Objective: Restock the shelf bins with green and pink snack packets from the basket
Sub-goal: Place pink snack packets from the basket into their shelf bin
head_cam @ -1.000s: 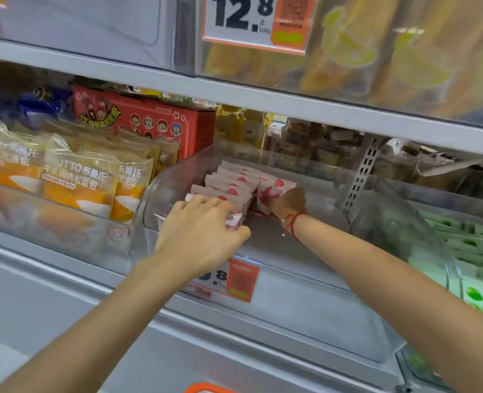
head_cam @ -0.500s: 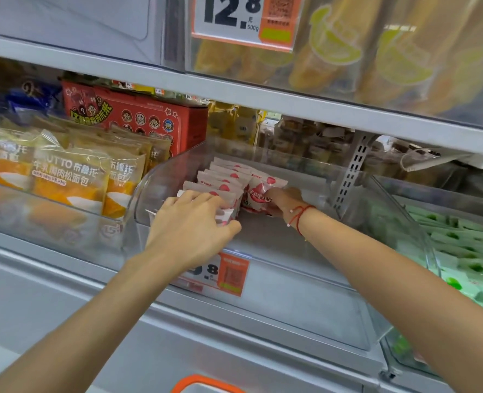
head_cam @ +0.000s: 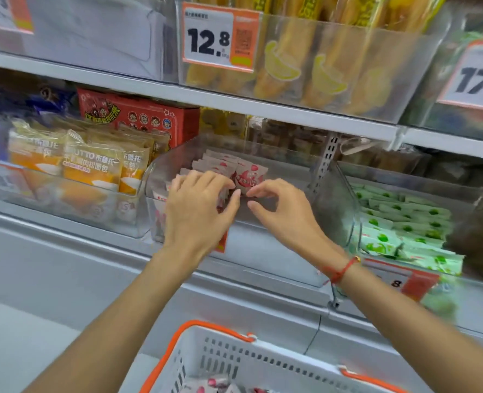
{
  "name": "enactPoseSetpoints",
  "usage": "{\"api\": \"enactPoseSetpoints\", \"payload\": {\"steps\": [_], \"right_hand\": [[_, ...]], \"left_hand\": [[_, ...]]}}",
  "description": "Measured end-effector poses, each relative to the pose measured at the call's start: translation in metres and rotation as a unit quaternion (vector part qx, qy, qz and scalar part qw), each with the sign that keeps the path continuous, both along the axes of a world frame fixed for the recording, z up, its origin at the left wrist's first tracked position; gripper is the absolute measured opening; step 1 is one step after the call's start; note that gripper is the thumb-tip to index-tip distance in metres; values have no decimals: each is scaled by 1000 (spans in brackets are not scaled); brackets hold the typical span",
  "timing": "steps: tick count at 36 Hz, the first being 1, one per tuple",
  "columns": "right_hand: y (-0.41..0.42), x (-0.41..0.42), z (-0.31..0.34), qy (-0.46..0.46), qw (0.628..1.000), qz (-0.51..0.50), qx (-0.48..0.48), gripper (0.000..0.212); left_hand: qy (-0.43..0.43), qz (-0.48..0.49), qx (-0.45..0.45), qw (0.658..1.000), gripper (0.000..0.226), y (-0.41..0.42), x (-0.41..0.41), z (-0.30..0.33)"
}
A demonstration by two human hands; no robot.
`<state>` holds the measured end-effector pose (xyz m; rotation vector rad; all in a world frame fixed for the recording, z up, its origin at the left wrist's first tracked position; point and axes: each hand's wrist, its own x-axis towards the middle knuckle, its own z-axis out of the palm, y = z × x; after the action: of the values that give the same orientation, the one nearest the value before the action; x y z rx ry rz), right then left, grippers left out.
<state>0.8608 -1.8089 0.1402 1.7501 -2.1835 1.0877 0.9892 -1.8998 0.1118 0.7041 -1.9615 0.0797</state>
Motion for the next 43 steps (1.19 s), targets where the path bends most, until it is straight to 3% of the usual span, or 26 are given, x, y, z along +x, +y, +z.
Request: {"api": "enactPoseSetpoints", "payload": {"steps": [5,9,12,15,18,21,23,26,31,33,35,38,40,42,43], "right_hand": [[60,13,-34,96,986,-6,-133,5],[92,18,-88,87,993,-3,-86,9],[110,21,-140,63,998,-10,-12,13],[127,25,-192,-27,988,-52,141,21],[148,31,-246,-103,939,-51,325,25],[166,35,-291,-116,891,-32,439,51],[176,36,-312,-101,881,-29,460,61],[186,38,-329,-95,876,-26,472,60],[177,33,-332,-42,903,-55,423,47],[170,28,-329,-36,905,-64,418,46],[167,22,-325,-50,911,-68,404,44],[169,15,-315,-173,920,-61,346,34],[172,12,-306,-263,916,-39,301,36],[173,12,-297,-304,910,-12,280,46],[173,13,-293,-315,909,0,272,49]], "left_hand": [[115,-16,103,988,16,63,9,-35],[83,2,199,977,12,92,19,-82],[-25,7,264,964,12,99,26,-118],[-193,13,319,928,20,103,37,-156],[-350,11,362,864,24,110,51,-201],[-481,-10,373,793,32,116,63,-236],[-538,-32,380,752,44,120,71,-253],[-570,-65,412,708,58,124,78,-274],[-640,-45,347,684,49,127,66,-280],[-625,-37,350,697,39,131,56,-278],[-538,-43,462,704,45,135,48,-274],[-378,-64,655,651,59,139,34,-264],[-270,-69,774,569,69,136,31,-259],[-166,-92,879,437,74,131,36,-256],[-140,-108,903,391,72,128,39,-255]]}}
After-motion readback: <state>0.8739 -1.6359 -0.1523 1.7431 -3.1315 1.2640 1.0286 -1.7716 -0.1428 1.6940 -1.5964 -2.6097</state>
